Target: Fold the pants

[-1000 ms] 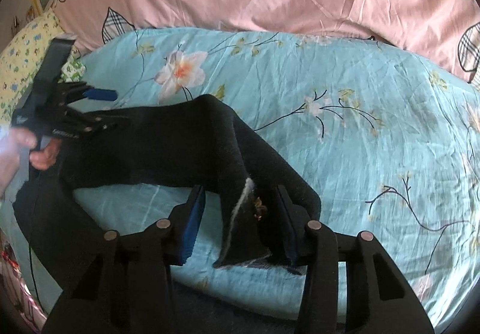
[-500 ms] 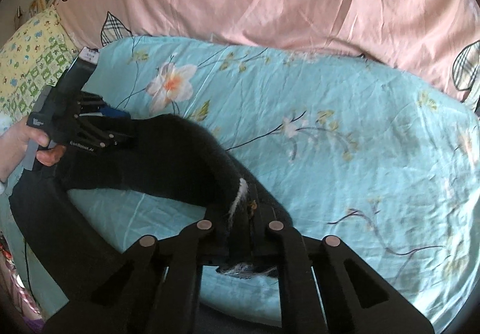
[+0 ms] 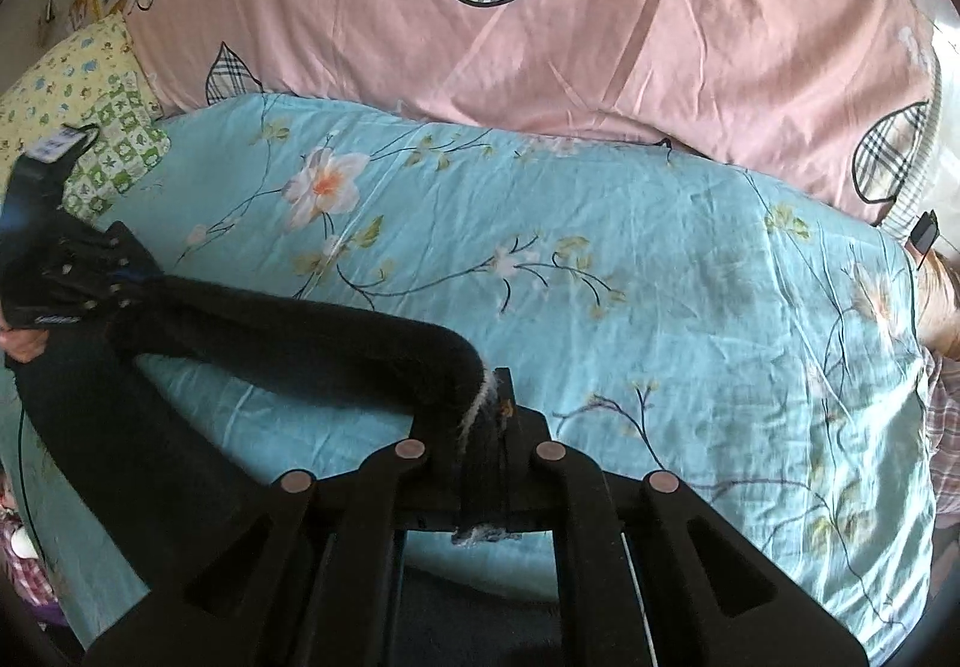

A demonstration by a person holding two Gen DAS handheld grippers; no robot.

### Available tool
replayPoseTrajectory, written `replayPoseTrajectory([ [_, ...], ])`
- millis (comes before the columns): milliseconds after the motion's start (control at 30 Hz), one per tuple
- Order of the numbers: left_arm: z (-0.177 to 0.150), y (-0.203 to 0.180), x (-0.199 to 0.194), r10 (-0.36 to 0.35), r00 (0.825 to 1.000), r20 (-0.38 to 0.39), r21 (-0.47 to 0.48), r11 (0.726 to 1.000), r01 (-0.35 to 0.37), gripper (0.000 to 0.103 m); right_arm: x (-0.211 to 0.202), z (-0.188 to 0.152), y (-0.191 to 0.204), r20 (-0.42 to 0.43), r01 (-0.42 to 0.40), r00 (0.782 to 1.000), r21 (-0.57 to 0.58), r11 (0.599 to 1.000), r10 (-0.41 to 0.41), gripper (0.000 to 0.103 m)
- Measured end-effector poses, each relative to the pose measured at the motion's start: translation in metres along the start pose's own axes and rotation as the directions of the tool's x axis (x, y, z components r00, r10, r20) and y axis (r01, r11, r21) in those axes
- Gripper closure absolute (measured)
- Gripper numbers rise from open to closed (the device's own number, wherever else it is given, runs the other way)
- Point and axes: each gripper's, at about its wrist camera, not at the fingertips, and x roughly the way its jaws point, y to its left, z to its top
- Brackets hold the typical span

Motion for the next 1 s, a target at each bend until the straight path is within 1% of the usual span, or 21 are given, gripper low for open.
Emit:
replayPoseTrajectory([
  [167,-0.014,-0.025,-0.018,-0.037,0.999,0.023,-0.026,0.999,0.037,0.1,-0.014,-0.016,-0.003,0.008,0.001,1.0,-0.033,0.999,-0.001,0.095],
  [300,-0.023,-0.041,-0.025,-0.062,0.998,0.033,-0.041,0.997,0.063,0.1,-0.022,-0.021,-0.002,0.013,0.031,0.999,-0.086,0.996,-0.03,0.095],
  [467,-0.03,-0.061,-0.034,-0.082,0.995,0.049,-0.03,0.996,0.083,0.1,-0.043,-0.018,0.005,0.091,0.105,0.992,-0.203,0.974,-0.088,0.095],
  [533,-0.034,-0.07,-0.039,-0.095,0.994,0.052,-0.029,0.995,0.096,0.1,-0.052,-0.022,0.01,0.127,0.148,0.985,-0.279,0.949,-0.116,0.095],
  [600,-0.04,-0.079,-0.04,-0.104,0.993,0.051,-0.026,0.994,0.105,0.1,-0.054,-0.033,0.01,0.121,0.162,0.984,-0.325,0.932,-0.129,0.095],
  [667,-0.047,-0.088,-0.04,-0.107,0.993,0.043,-0.015,0.994,0.108,0.1,-0.055,-0.049,0.008,0.103,0.15,0.987,-0.339,0.929,-0.122,0.095],
  [833,-0.068,-0.098,-0.031,-0.123,0.992,0.004,-0.019,0.992,0.123,0.1,-0.058,-0.098,0.009,0.046,0.091,0.996,-0.34,0.936,-0.081,0.095],
  [1000,-0.09,-0.108,-0.023,-0.129,0.991,-0.027,-0.011,0.992,0.128,0.099,-0.057,-0.13,0.01,-0.013,0.056,0.998,-0.327,0.943,-0.064,0.095],
])
